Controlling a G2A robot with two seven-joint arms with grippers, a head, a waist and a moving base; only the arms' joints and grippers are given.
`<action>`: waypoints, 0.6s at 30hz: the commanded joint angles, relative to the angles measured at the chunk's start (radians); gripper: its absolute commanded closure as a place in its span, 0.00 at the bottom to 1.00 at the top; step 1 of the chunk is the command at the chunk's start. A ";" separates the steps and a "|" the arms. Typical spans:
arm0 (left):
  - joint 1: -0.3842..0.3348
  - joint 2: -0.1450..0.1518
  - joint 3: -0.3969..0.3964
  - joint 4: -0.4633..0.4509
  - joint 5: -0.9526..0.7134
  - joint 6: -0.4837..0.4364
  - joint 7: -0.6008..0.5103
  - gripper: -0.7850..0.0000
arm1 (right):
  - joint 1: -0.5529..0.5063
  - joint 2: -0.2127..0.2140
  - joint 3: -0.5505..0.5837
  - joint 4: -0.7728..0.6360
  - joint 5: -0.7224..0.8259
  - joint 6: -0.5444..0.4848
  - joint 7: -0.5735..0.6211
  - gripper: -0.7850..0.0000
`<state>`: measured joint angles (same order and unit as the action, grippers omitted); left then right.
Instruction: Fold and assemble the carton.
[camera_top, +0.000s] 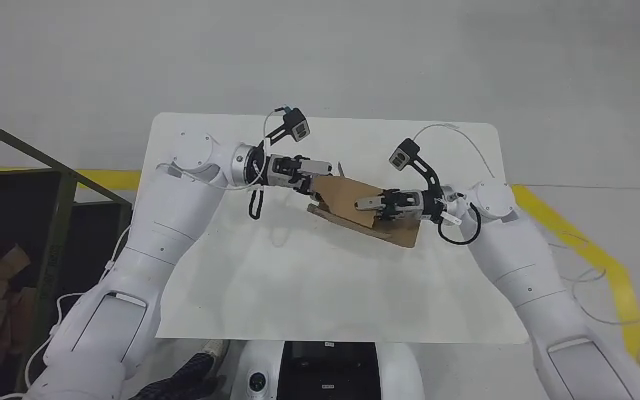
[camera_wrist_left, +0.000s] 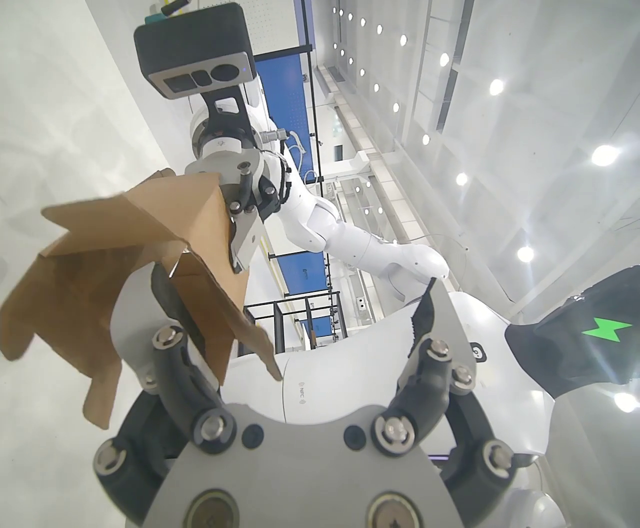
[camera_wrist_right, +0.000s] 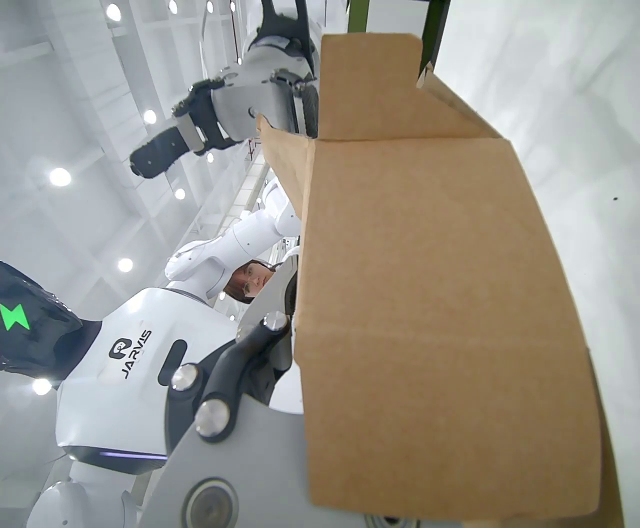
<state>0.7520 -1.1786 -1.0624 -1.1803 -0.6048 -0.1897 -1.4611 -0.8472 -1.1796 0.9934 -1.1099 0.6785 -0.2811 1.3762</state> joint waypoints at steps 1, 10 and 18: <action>0.004 0.002 -0.003 -0.005 0.002 0.003 0.000 0.00 | 0.000 0.002 0.011 0.010 -0.001 -0.001 -0.015 1.00; 0.013 0.004 -0.001 -0.023 0.001 0.012 0.003 0.00 | 0.005 0.006 0.044 0.037 -0.025 0.001 -0.087 1.00; 0.012 0.000 0.017 -0.018 -0.006 0.012 0.008 0.00 | 0.006 -0.002 0.042 0.037 -0.002 0.012 -0.118 1.00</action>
<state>0.7650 -1.1775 -1.0476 -1.1989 -0.6096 -0.1767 -1.4532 -0.8410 -1.1803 1.0350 -1.0719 0.6682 -0.2713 1.2654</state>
